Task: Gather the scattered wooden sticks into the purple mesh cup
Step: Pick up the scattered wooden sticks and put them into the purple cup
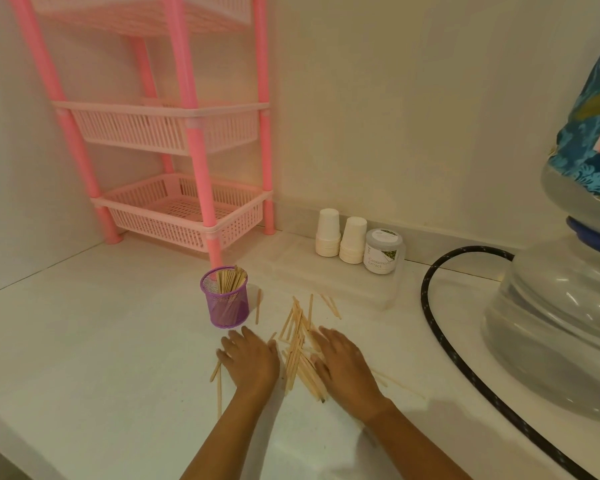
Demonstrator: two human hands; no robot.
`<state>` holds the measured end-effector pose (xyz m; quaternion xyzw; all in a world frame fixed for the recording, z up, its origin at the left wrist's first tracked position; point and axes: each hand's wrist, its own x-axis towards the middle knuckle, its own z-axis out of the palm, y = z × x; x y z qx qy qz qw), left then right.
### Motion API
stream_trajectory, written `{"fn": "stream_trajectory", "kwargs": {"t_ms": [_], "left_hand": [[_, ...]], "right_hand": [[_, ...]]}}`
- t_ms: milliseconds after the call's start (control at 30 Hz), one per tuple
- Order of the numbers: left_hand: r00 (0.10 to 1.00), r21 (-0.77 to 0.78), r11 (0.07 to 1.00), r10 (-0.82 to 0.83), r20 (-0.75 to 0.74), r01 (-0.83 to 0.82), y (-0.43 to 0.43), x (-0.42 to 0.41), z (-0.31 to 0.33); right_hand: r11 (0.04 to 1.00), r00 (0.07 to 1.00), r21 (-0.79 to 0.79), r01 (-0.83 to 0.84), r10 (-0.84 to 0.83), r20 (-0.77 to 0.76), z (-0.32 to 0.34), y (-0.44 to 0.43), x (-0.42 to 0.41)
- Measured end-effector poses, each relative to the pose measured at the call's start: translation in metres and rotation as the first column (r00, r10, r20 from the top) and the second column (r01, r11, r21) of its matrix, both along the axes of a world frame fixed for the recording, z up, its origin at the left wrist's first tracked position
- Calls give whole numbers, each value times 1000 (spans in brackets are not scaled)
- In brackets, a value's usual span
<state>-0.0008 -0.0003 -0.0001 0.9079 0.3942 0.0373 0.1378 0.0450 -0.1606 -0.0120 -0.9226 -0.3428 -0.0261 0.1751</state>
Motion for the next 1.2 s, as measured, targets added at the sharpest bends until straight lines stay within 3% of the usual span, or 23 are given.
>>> {"fn": "stream_trajectory", "kwargs": {"t_ms": [100, 200, 467, 900, 1200], "left_hand": [[1000, -34, 999, -9, -5, 9, -6, -2, -1], [997, -63, 996, -60, 40, 63, -19, -2, 2], [973, -87, 975, -190, 133, 202, -39, 2, 17], [977, -181, 963, -180, 112, 198, -35, 14, 29], [970, -116, 971, -193, 146, 211, -33, 15, 24]], "right_hand": [[985, 978, -59, 159, -165, -123, 2, -2, -3], [982, 972, -129, 136, -158, -176, 7, 0, -11], [988, 993, -114, 105, -110, -46, 15, 7, -22], [973, 990, -187, 135, -125, 61, 14, 4, -16], [981, 987, -131, 144, -133, 92, 18, -6, -7]]}}
